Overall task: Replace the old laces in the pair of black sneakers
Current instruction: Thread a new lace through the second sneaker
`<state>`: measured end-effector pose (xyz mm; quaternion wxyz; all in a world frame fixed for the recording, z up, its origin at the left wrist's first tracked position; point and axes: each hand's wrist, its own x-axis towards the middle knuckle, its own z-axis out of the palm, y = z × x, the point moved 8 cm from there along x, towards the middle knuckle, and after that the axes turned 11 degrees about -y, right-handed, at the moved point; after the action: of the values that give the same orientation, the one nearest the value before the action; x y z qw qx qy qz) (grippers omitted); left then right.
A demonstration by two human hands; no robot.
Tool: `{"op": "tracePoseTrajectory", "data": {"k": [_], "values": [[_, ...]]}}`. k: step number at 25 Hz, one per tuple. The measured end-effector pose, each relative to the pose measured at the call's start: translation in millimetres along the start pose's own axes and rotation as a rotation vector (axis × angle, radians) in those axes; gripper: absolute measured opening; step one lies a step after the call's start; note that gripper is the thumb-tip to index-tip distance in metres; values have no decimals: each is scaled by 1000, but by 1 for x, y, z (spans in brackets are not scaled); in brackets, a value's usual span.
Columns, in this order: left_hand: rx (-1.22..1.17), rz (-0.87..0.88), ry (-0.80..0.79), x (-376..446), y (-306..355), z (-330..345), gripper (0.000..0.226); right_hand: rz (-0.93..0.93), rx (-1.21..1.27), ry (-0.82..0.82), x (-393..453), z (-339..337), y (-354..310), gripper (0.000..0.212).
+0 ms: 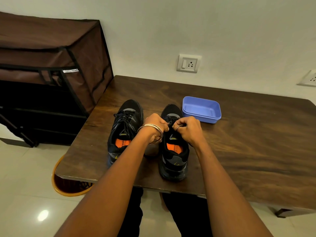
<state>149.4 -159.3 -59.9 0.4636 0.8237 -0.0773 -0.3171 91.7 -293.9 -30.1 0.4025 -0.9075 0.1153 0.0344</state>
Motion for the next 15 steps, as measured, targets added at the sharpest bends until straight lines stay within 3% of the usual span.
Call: {"op": "tracePoseTrajectory", "data": {"k": [9,15], "values": [[-43,11,-39,-2,0,3,12,16,-17,7,1,4,2,10],[99,55,143,0,2,-7,13,70,65,-54,3,4,8,8]]}}
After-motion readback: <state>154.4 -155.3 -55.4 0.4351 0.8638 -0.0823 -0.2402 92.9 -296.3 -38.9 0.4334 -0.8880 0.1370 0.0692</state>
